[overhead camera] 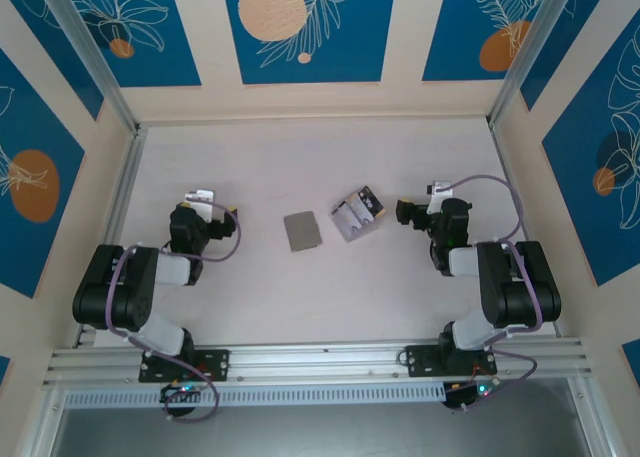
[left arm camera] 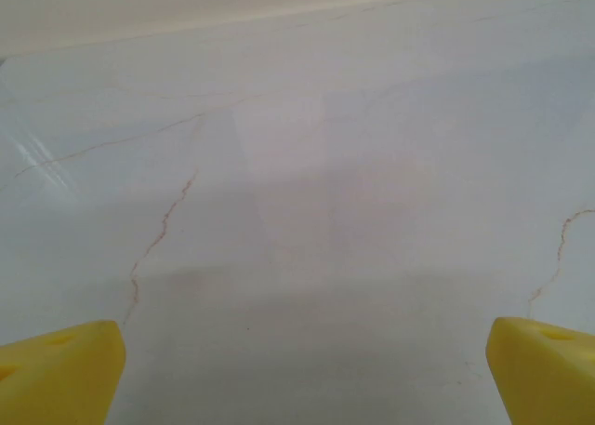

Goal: Put the credit cards into the card holder

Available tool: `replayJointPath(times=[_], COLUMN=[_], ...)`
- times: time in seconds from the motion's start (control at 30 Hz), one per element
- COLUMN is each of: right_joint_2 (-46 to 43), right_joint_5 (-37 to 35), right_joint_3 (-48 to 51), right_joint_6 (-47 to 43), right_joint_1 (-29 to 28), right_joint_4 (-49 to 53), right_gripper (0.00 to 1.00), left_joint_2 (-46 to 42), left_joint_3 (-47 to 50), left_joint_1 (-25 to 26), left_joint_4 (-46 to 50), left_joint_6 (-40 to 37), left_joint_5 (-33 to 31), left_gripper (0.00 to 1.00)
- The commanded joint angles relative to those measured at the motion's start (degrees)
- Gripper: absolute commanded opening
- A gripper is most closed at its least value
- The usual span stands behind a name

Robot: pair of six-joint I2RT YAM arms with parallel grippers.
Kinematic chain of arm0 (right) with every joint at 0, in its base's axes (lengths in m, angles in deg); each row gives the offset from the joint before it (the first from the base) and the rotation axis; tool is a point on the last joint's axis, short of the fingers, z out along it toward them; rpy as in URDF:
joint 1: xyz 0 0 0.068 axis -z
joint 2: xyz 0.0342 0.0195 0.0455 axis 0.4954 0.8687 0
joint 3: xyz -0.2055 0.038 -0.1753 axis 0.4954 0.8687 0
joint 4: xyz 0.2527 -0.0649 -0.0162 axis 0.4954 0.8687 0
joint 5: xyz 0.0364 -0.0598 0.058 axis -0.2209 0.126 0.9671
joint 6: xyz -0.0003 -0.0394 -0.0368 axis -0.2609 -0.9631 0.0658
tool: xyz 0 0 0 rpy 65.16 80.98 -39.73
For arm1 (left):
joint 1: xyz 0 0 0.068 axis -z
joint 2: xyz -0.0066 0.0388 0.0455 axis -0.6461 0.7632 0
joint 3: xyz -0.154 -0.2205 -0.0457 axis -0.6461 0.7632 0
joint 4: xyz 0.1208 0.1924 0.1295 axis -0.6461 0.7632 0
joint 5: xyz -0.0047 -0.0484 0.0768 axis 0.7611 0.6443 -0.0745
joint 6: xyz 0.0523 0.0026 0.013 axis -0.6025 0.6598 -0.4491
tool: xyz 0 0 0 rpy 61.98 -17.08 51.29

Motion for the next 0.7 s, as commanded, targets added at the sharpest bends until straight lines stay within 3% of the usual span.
replayJointPath(times=[0.0,0.53,0.67], right_joint_2=[-0.27,-0.27,-0.27], right_joint_5=[0.19,1.3,1.59], right_joint_3=[-0.88,-0.95,-0.99], right_joint_6=[-1.23,-0.96,-0.88], right_joint_1=[-0.24,0.36,0.49], right_joint_4=[-0.67,-0.45,-0.33], right_gripper=[0.99,0.99,0.99], left_joint_2=[0.09,0.09,0.09], left_joint_3=[-1.09,-1.0,0.36], left_joint_1=[-0.27,-0.3,-0.32], left_joint_4=[-0.26,-0.44,-3.38], left_joint_6=[-0.25,-0.11,2.26], left_joint_5=[0.51,0.48,-6.18], left_gripper=[1.0,1.0,1.0])
